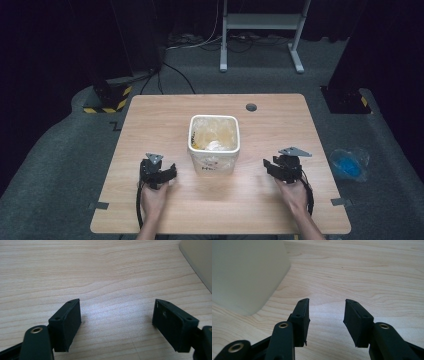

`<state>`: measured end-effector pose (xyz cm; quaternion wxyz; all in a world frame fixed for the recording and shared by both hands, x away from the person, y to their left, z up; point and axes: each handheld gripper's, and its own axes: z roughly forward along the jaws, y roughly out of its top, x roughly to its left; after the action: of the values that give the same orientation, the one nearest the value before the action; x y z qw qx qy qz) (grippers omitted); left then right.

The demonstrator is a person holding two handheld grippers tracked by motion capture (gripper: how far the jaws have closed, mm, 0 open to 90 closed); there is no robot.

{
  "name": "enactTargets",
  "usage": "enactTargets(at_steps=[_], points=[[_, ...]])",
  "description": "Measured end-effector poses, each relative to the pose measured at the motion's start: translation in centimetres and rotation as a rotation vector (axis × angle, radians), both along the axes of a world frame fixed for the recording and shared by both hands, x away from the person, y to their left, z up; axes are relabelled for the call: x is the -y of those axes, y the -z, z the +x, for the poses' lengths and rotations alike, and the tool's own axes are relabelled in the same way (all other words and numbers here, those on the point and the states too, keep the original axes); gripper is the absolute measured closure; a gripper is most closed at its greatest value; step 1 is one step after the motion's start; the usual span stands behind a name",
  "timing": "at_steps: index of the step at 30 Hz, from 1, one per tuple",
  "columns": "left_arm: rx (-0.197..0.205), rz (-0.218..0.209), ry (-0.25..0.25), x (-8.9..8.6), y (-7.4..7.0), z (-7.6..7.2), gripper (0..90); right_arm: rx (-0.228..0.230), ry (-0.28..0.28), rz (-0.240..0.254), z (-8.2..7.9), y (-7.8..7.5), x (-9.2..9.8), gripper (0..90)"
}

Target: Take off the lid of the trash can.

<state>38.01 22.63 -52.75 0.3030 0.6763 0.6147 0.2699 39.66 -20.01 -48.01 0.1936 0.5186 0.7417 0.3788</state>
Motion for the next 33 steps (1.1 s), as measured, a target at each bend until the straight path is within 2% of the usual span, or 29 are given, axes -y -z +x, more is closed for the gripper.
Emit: enactTargets(at_steps=[11, 16, 33], points=[[0.000, 0.000, 0.000, 0.0, 0.0, 0.0, 22.8, 0.018, -0.031, 0.028, 0.0, -2.2, -1.4, 56.2], [0.000, 0.000, 0.000, 0.0, 0.0, 0.0, 22.8, 0.010, -0.047, 0.052, 0.2, -2.9, -2.0, 56.5], [0.000, 0.001, 0.000, 0.0, 0.0, 0.0, 22.8, 0.024, -0.092, 0.072, 0.4, -5.4, -3.9, 57.2]])
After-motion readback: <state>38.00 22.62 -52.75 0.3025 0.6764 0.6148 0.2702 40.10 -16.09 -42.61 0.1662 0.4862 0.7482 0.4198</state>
